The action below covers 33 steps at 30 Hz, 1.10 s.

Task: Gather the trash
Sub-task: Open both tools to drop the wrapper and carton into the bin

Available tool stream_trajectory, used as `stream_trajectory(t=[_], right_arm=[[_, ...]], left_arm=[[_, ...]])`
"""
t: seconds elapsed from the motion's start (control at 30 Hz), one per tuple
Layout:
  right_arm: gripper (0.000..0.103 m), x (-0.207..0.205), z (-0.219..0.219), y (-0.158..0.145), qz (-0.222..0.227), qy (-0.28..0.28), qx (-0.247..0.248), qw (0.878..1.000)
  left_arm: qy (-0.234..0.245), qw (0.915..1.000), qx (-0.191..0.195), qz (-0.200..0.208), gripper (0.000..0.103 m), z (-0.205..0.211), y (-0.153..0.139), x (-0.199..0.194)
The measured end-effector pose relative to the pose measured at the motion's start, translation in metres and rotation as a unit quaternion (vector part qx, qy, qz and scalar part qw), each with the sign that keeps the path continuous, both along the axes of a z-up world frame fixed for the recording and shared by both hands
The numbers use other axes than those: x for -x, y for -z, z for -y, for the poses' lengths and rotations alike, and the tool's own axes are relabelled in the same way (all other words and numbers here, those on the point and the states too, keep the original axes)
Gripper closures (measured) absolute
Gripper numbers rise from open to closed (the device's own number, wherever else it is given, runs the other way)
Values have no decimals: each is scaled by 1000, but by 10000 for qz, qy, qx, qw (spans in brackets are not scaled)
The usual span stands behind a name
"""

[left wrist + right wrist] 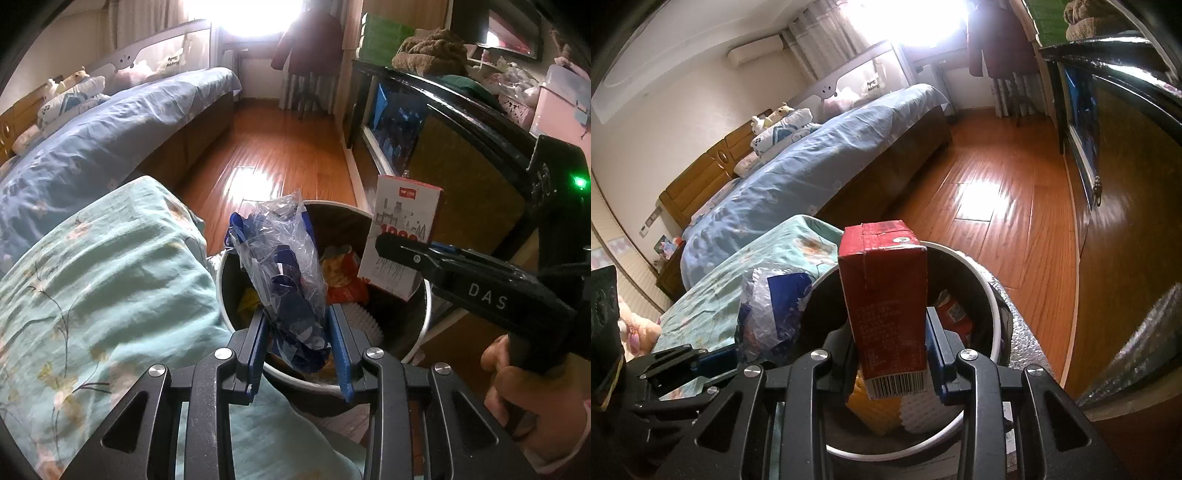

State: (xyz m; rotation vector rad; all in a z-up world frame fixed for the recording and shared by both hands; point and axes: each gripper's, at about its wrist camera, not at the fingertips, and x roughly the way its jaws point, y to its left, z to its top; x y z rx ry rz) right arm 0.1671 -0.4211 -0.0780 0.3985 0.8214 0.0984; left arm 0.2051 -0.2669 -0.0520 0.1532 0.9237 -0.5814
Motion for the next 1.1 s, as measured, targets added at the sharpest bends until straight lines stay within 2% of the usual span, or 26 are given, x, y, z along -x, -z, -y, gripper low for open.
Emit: stream_trajectory(t=[1.1], right_arm=[[71, -9, 4, 10, -206, -14, 10, 9998]], left_arm=[[83, 9999, -119, -51, 71, 12, -1, -9]])
